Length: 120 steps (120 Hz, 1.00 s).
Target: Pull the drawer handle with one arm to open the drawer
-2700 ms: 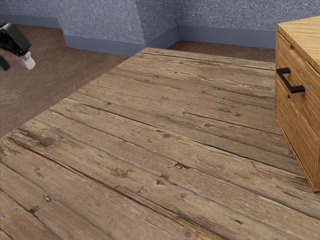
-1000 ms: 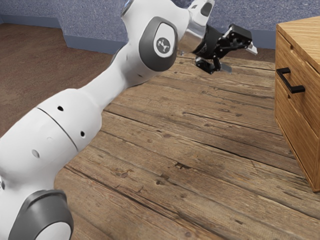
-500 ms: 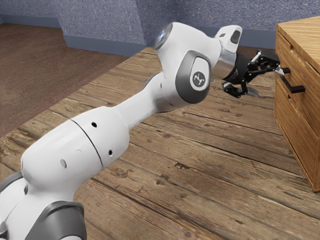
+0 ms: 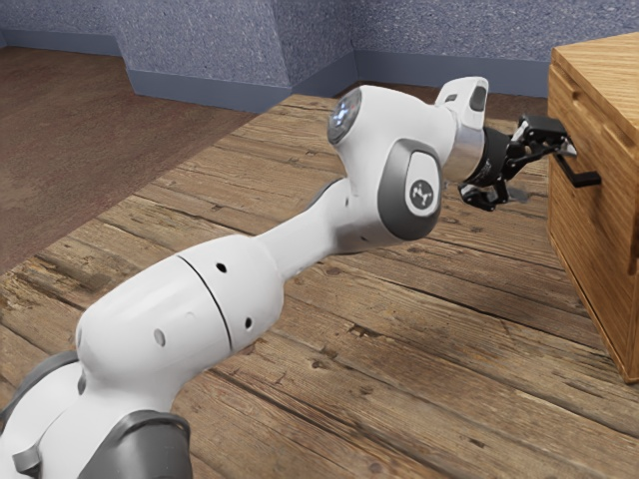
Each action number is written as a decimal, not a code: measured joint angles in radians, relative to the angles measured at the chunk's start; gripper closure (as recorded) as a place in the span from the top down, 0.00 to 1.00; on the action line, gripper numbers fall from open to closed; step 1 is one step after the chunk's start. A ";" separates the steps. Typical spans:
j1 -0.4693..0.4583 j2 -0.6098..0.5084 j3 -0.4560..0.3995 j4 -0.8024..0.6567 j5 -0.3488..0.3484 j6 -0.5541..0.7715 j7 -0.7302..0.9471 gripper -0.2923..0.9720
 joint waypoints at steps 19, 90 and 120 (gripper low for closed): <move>0.001 -0.017 0.021 0.008 0.135 -0.069 -0.030 0.75; -0.066 -0.228 0.313 0.001 0.273 -0.628 -0.072 0.75; -0.184 -0.601 0.431 -0.081 0.412 -0.989 -0.064 0.75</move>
